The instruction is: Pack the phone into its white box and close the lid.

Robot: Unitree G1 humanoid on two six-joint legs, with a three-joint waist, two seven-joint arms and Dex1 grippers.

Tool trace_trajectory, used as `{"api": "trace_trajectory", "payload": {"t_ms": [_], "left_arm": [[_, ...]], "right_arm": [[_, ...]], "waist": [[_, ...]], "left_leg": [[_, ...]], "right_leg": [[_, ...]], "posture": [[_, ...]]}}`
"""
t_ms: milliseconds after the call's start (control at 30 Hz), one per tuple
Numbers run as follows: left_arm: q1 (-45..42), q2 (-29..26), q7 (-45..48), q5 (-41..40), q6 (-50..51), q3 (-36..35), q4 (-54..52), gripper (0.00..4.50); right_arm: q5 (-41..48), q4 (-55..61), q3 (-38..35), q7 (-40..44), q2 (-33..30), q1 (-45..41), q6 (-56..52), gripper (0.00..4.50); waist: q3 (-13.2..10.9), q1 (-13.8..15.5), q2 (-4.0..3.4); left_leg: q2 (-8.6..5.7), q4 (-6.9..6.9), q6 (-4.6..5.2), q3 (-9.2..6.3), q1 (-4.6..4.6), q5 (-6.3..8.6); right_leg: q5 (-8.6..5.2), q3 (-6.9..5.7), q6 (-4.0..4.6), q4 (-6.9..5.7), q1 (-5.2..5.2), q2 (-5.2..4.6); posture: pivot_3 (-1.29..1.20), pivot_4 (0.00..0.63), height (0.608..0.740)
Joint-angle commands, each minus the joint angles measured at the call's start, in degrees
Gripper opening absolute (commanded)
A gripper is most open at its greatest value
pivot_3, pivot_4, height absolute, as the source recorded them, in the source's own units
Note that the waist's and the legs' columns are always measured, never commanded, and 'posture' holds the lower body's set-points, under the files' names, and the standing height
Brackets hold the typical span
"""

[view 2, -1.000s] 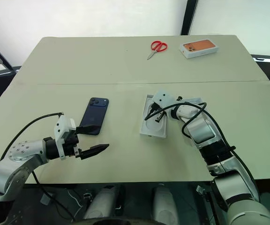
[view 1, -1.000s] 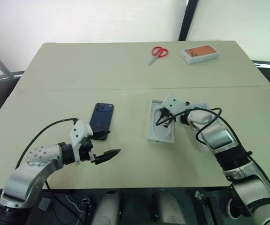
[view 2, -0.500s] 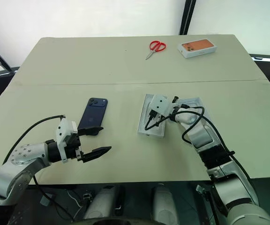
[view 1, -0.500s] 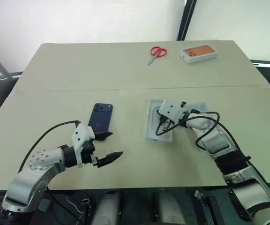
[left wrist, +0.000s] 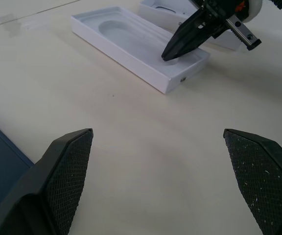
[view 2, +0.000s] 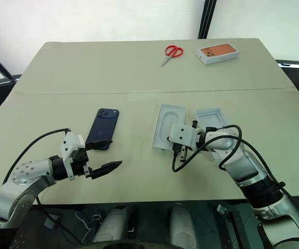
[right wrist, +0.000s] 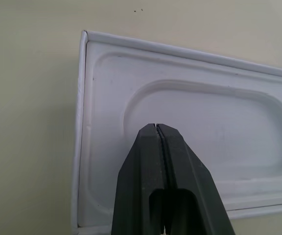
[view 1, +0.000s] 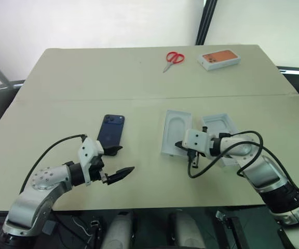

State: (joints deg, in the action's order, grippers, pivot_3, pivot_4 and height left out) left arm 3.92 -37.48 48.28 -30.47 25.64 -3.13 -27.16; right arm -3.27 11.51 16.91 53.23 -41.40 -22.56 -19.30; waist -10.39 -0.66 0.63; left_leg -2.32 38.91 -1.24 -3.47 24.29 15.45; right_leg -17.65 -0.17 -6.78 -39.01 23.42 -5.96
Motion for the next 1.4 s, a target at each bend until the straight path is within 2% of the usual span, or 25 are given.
{"api": "trace_trajectory", "payload": {"t_ms": [33, 133, 167, 233, 267, 367, 667, 767, 900, 933, 1400], "left_arm": [[0.60, 0.11, -0.53, -0.27, -1.03, -1.92, -0.77, 4.50], [1.81, 0.41, -1.53, -0.70, -0.87, -3.54, -0.62, 4.50], [2.24, 0.46, -1.76, -0.98, -0.79, -4.15, -0.59, 4.50], [3.40, 0.30, -1.66, -1.34, -0.68, -5.32, -0.71, 4.50], [3.73, 0.19, -1.50, -1.33, -0.70, -5.58, -0.76, 4.50], [4.03, 0.02, -1.05, -1.27, -0.66, -5.63, -0.96, 4.50], [3.54, 0.10, 0.08, -2.11, -0.38, -4.20, -2.62, 4.50], [3.13, 0.22, 0.00, -1.90, -0.33, -4.10, -2.26, 4.50], [2.58, 0.25, 0.06, -1.53, -0.41, -3.75, -1.79, 4.50], [2.49, 0.26, 0.07, -1.42, -0.44, -3.64, -1.74, 4.50], [2.62, 0.22, -0.63, -0.95, -1.05, -4.09, -0.81, 4.50]], "right_arm": [[0.72, 1.56, -2.04, -0.54, 0.60, -1.57, 0.58, 0.02], [4.33, 3.68, -4.51, 0.46, 1.12, -2.36, -1.97, 0.02], [5.80, 4.93, -5.16, 1.37, 0.96, -2.25, -2.88, 0.53], [11.14, 9.69, -6.79, 4.09, 0.52, -1.13, -7.16, 1.23], [12.69, 11.39, -7.09, 4.83, 0.27, -0.64, -8.86, 1.84], [13.39, 15.36, -5.70, 6.42, -1.95, 2.35, -9.71, 3.27], [9.46, 10.79, -3.01, 2.98, -2.09, 5.91, -7.79, 3.27], [9.87, 10.76, -2.92, 3.36, -2.22, 6.03, -7.39, 2.37], [8.51, 10.38, -1.98, 4.00, -2.90, 5.49, -4.69, 0.27], [8.02, 10.19, -1.84, 4.08, -2.99, 5.21, -3.69, 0.05], [5.32, 6.40, 1.85, 9.94, -1.28, 1.28, 9.51, 0.05]], "waist": [[0.00, 0.03, 0.00], [0.00, 0.02, 0.00], [-0.01, 0.03, -0.01], [-0.01, 0.03, -0.01], [-0.01, 0.04, -0.01], [0.00, 0.21, 0.00], [0.00, 0.07, 0.00], [-0.01, 0.08, 0.00], [-0.01, 0.08, 0.00], [0.00, 0.08, 0.00], [-0.01, 0.04, 0.00]], "left_leg": [[-0.01, 0.00, 0.00, 0.00, 0.00, 0.00], [-0.01, 0.00, 0.00, 0.00, 0.00, 0.00], [-0.01, 0.00, 0.00, 0.00, 0.01, 0.00], [0.00, 0.00, 0.00, -0.01, 0.02, 0.00], [0.00, -0.01, 0.00, -0.02, 0.02, 0.00], [0.00, -0.01, 0.01, -0.04, 0.02, 0.01], [-0.05, 0.00, 0.02, -0.04, 0.02, 0.01], [-0.05, 0.00, 0.02, -0.03, 0.02, 0.01], [-0.05, 0.00, 0.02, -0.03, 0.02, 0.01], [-0.05, 0.00, 0.02, -0.03, 0.01, 0.01], [-0.04, 0.00, 0.02, -0.03, 0.01, 0.01]], "right_leg": [[0.00, 0.00, 0.00, 0.00, 0.00, -0.01], [0.00, 0.00, 0.00, 0.00, 0.00, -0.01], [0.00, 0.00, 0.00, 0.00, 0.01, -0.02], [0.00, 0.00, 0.00, 0.01, 0.01, -0.02], [0.00, 0.00, 0.00, 0.02, 0.02, -0.02], [0.00, 0.00, 0.00, 0.05, -0.02, -0.07], [0.00, -0.01, 0.01, 0.08, -0.04, -0.22], [0.00, -0.01, 0.01, 0.08, -0.04, -0.22], [0.00, -0.04, 0.00, 0.08, -0.05, -0.21], [0.00, -0.05, 0.00, 0.08, -0.05, -0.21], [0.00, -0.07, 0.00, 0.08, -0.05, -0.08]], "posture": [[0.00, 0.150, 0.697], [0.00, 0.150, 0.697], [0.00, 0.150, 0.697], [0.00, 0.150, 0.697], [0.00, 0.150, 0.697], [0.00, 0.150, 0.697], [0.00, 0.150, 0.697], [0.00, 0.150, 0.697], [0.00, 0.150, 0.697], [0.00, 0.150, 0.697], [0.00, 0.150, 0.697]]}}
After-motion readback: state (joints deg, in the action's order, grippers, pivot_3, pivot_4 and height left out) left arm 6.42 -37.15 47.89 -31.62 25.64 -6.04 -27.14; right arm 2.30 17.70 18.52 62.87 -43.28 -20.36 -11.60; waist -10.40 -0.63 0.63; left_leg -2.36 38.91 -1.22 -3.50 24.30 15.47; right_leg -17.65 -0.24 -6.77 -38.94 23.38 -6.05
